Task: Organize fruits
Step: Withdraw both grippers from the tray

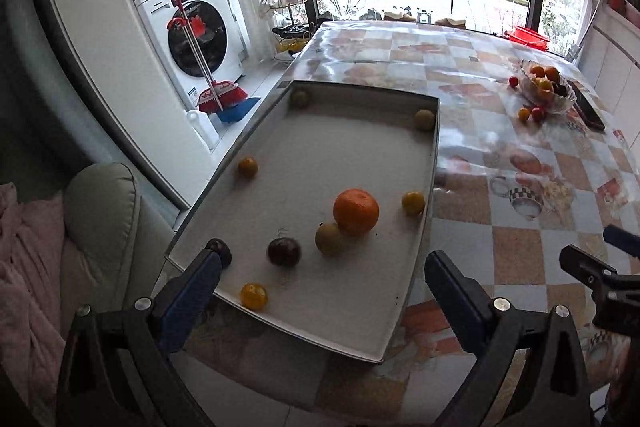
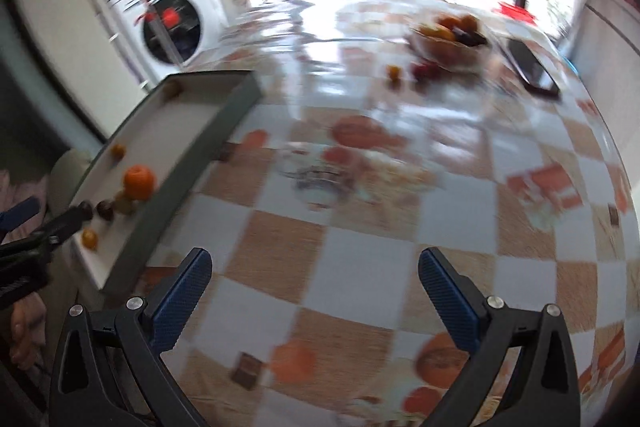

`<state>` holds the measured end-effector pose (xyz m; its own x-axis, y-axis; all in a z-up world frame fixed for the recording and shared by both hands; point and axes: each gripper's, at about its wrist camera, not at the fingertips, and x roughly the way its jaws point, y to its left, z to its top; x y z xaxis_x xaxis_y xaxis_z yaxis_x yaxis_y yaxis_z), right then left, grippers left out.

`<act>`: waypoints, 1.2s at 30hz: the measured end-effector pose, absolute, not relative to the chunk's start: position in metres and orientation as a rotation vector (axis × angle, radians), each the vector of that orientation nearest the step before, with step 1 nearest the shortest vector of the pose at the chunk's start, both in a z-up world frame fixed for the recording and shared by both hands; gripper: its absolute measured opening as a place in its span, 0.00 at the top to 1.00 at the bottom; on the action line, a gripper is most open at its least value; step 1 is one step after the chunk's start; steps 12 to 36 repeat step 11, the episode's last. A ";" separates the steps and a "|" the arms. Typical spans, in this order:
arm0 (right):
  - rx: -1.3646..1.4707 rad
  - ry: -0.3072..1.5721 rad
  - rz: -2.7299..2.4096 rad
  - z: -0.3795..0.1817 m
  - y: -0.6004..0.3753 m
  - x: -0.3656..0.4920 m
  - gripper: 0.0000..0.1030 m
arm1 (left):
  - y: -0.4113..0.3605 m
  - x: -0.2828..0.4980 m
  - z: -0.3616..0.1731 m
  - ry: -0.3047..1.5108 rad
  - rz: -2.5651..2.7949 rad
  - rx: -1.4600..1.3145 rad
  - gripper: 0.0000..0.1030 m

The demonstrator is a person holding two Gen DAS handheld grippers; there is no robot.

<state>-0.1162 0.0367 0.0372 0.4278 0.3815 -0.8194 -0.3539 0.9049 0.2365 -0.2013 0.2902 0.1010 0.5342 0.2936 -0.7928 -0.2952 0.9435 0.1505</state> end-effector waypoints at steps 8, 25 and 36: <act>-0.106 0.990 0.558 0.058 0.092 -0.126 0.00 | 0.309 -0.203 0.091 0.953 0.372 -0.037 0.01; -0.160 0.965 0.592 0.066 0.112 -0.130 0.00 | 0.320 -0.208 0.090 0.936 0.372 -0.062 0.01; -0.160 0.965 0.592 0.066 0.112 -0.130 0.00 | 0.320 -0.208 0.090 0.936 0.372 -0.062 0.01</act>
